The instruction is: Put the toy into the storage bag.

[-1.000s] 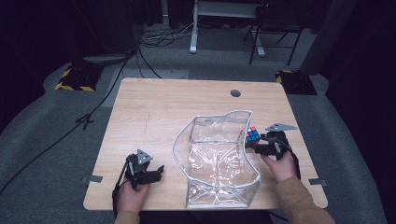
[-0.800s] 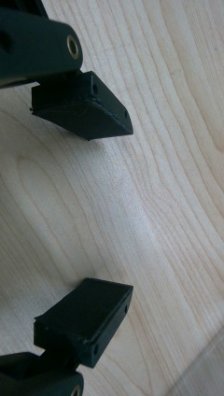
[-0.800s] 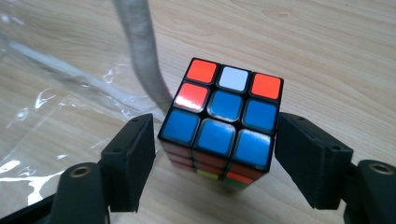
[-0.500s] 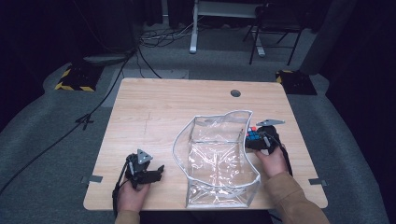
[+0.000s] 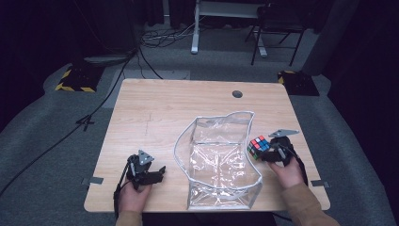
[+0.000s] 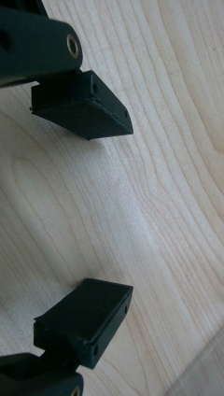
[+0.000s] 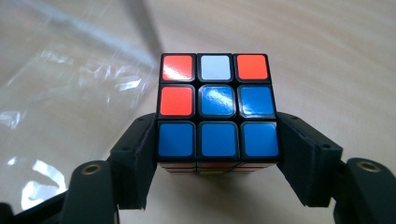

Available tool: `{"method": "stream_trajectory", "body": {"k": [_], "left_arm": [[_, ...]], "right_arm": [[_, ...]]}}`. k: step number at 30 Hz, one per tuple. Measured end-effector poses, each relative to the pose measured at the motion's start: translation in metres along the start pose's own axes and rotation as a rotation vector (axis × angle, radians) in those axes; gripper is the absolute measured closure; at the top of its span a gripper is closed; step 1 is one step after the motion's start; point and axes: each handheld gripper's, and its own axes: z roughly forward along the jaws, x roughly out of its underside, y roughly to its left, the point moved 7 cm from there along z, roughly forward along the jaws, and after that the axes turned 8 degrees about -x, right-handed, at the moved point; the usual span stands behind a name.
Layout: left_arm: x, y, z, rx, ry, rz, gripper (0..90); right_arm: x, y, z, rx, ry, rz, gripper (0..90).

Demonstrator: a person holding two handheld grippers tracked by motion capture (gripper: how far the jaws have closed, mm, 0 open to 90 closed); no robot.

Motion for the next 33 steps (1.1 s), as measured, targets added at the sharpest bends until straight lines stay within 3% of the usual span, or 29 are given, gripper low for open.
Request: {"method": "stream_trajectory", "body": {"k": [4,6,8,11,12,17,33], "left_arm": [[-0.001,0.000,0.001,-0.006,-0.002,-0.004,20.4],[-0.001,0.000,0.001,-0.006,-0.002,-0.004,20.4],[0.000,0.000,0.000,-0.012,0.002,-0.003,20.4],[0.000,0.000,0.000,-0.011,0.003,-0.001,20.4],[0.000,0.000,0.000,-0.012,0.003,-0.001,20.4],[0.000,0.000,0.000,-0.010,-0.001,-0.002,20.5],[-0.001,0.000,0.001,-0.009,-0.002,-0.001,19.8]], "right_arm": [[0.018,0.008,-0.017,-0.016,0.013,-0.023,23.6],[0.018,0.009,-0.016,-0.045,0.029,-0.022,21.6],[0.015,0.008,-0.011,-0.042,0.050,-0.025,20.9],[0.010,0.006,-0.003,-0.035,0.074,-0.028,24.6],[0.008,0.006,-0.001,-0.044,0.090,-0.035,32.2],[0.007,0.006,-0.001,-0.051,0.128,-0.046,33.8],[-0.022,0.016,-0.060,-0.120,0.077,-0.074,33.8]]}}
